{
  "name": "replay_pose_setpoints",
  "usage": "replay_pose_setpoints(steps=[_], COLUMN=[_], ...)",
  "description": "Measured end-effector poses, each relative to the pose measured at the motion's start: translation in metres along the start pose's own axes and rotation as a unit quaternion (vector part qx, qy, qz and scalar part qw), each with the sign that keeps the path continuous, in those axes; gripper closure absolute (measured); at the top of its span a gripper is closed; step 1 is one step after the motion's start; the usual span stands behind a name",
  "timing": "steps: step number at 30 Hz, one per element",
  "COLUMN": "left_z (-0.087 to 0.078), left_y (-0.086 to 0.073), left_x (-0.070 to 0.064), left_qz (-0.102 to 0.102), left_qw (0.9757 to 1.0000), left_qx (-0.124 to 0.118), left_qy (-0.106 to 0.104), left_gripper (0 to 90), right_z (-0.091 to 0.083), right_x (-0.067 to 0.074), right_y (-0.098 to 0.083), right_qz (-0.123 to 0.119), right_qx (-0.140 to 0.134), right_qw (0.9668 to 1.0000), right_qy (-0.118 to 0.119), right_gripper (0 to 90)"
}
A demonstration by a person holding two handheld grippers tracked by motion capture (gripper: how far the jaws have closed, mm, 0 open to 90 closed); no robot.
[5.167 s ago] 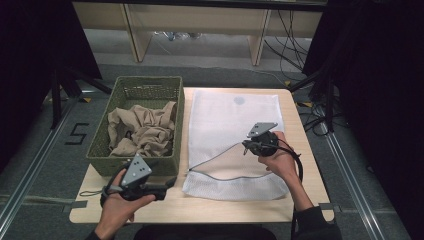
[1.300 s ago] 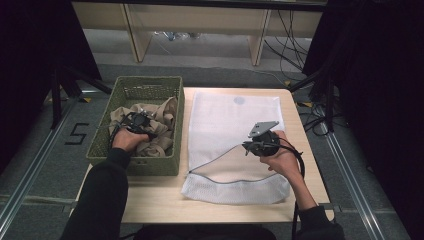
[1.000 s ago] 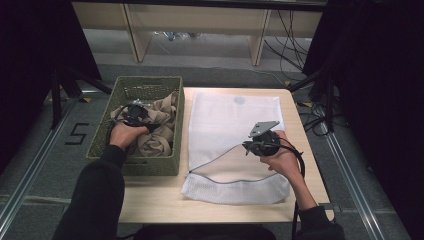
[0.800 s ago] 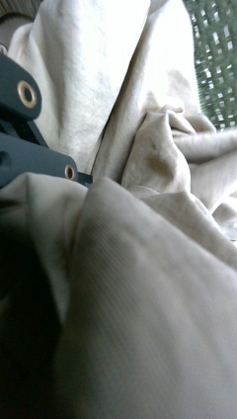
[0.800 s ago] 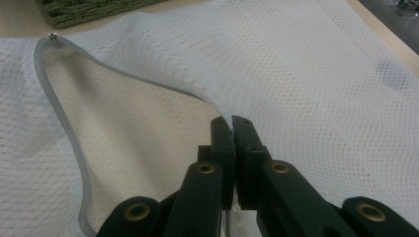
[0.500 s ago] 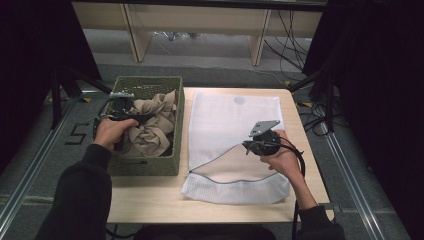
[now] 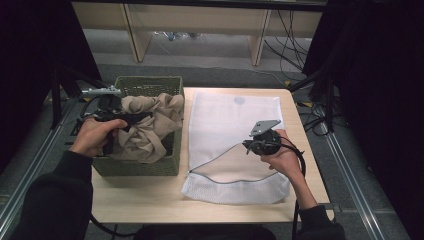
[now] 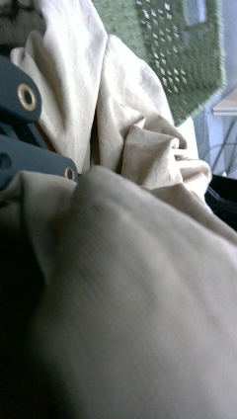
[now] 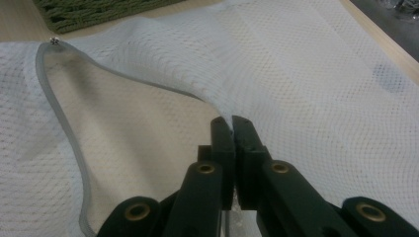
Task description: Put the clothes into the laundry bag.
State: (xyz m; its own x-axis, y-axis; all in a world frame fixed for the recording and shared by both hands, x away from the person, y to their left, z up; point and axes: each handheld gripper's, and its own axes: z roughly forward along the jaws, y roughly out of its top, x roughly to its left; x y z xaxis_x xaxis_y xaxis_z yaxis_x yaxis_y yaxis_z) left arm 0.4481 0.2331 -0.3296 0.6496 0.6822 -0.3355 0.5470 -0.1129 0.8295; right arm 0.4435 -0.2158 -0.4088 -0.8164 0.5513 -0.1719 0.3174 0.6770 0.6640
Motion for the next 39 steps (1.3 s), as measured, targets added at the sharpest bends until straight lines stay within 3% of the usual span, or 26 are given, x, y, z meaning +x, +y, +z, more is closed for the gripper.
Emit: replay_pose_setpoints(steps=[4,7,9,10,11,13,14,15,17,19,20,22,25,26,27,28,29,30,31,33,34,35,36,37,38,39], left_z=[-0.012,-0.016,-0.02,-0.024,-0.024,-0.031,-0.031,-0.037,-0.04,-0.048,-0.05,-0.053,-0.052,-0.052,-0.049,-0.042,-0.042,-0.03,-0.03,-0.007,0.002,0.002,0.02,0.02,0.044,0.056], left_y=[0.011,0.014,0.015,0.014,0.014,0.012,0.012,0.01,0.009,0.007,0.008,0.008,0.009,0.009,0.007,0.006,0.006,0.005,0.005,-0.001,-0.004,-0.004,-0.011,-0.011,-0.019,-0.025], left_x=[-0.02,-0.029,-0.042,-0.056,-0.056,-0.074,-0.074,-0.088,-0.095,-0.117,-0.124,-0.13,-0.153,-0.153,-0.161,-0.169,-0.169,-0.175,-0.175,-0.181,-0.181,-0.181,-0.182,-0.182,-0.181,-0.183], left_qz=[0.017,0.016,0.035,0.044,0.044,0.055,0.055,0.061,0.067,0.081,0.088,0.088,0.091,0.091,0.086,0.109,0.109,0.11,0.11,0.113,0.118,0.118,0.106,0.106,0.1,0.095], left_qw=[0.9997,0.9992,0.9988,0.9982,0.9982,0.9959,0.9959,0.9948,0.9937,0.9898,0.988,0.9871,0.9798,0.9798,0.9778,0.975,0.975,0.9723,0.9723,0.9722,0.9706,0.9706,0.9703,0.9703,0.9676,0.9678], left_qx=[-0.008,-0.01,-0.009,-0.006,-0.006,-0.014,-0.014,-0.014,-0.016,-0.025,-0.028,-0.029,-0.028,-0.028,-0.027,-0.014,-0.014,-0.01,-0.01,0.004,0.011,0.011,0.021,0.021,0.038,0.048], left_qy=[-0.019,-0.035,-0.032,-0.041,-0.041,-0.071,-0.071,-0.08,-0.088,-0.114,-0.124,-0.13,-0.176,-0.176,-0.189,-0.193,-0.193,-0.206,-0.206,-0.205,-0.209,-0.209,-0.217,-0.217,-0.229,-0.228], left_gripper=[73.3,73.4,73.4,73.4,73.5,73.5,73.5,73.5,73.6,73.6,73.6,73.6,73.5,73.5,73.4,73.4,73.3,73.3,73.3,73.3,73.3,73.2,73.1,73.0,72.9,72.9], right_z=[0.0,-0.001,-0.001,-0.002,-0.001,-0.002,-0.002,-0.002,-0.002,-0.003,-0.003,-0.002,-0.003,-0.003,-0.003,-0.003,-0.003,-0.002,-0.002,-0.003,-0.003,-0.003,-0.005,-0.005,-0.005,-0.006], right_x=[-0.001,0.0,-0.002,-0.003,-0.003,-0.002,-0.003,-0.003,-0.003,-0.003,-0.003,-0.004,-0.003,-0.003,-0.004,-0.004,-0.005,-0.006,-0.006,-0.004,-0.006,-0.006,-0.006,-0.007,-0.007,-0.007], right_y=[0.0,0.0,0.001,0.001,0.001,0.001,0.001,0.001,0.001,0.001,0.001,0.001,0.001,0.001,0.001,0.001,0.001,0.001,0.001,0.001,0.001,0.001,0.001,0.001,0.001,0.001], right_qz=[-0.007,-0.004,-0.013,-0.018,-0.019,-0.019,-0.019,-0.02,-0.018,-0.013,-0.003,-0.013,-0.001,-0.001,0.001,-0.001,-0.002,-0.004,-0.004,0.004,-0.006,-0.006,0.014,0.007,0.007,0.007], right_qx=[-0.004,-0.003,-0.005,-0.008,-0.007,-0.007,-0.009,-0.01,-0.01,-0.007,-0.005,-0.01,-0.007,-0.007,-0.004,-0.005,-0.006,-0.006,-0.006,-0.01,-0.013,-0.013,-0.014,-0.017,-0.017,-0.018], right_qw=[1.0,1.0,0.9999,0.9998,0.9998,0.9998,0.9998,0.9997,0.9998,0.9999,1.0,0.9999,1.0,1.0,0.9999,0.9999,0.9999,0.9999,0.9999,0.9999,0.9999,0.9999,0.9998,0.9998,0.9998,0.9998], right_qy=[-0.003,-0.003,-0.004,-0.004,-0.005,-0.005,-0.004,-0.004,-0.005,-0.004,-0.006,-0.005,-0.006,-0.006,-0.011,-0.012,-0.011,-0.008,-0.008,-0.006,-0.004,-0.004,0.0,-0.001,-0.002,-0.005], right_gripper=[89.9,89.9,89.9,89.9,89.9,89.9,89.9,89.9,89.9,90.0,90.0,90.0,90.0,90.0,89.9,90.0,90.0,90.0,90.0,90.0,90.0,90.0,90.0,90.0,90.0,90.0])
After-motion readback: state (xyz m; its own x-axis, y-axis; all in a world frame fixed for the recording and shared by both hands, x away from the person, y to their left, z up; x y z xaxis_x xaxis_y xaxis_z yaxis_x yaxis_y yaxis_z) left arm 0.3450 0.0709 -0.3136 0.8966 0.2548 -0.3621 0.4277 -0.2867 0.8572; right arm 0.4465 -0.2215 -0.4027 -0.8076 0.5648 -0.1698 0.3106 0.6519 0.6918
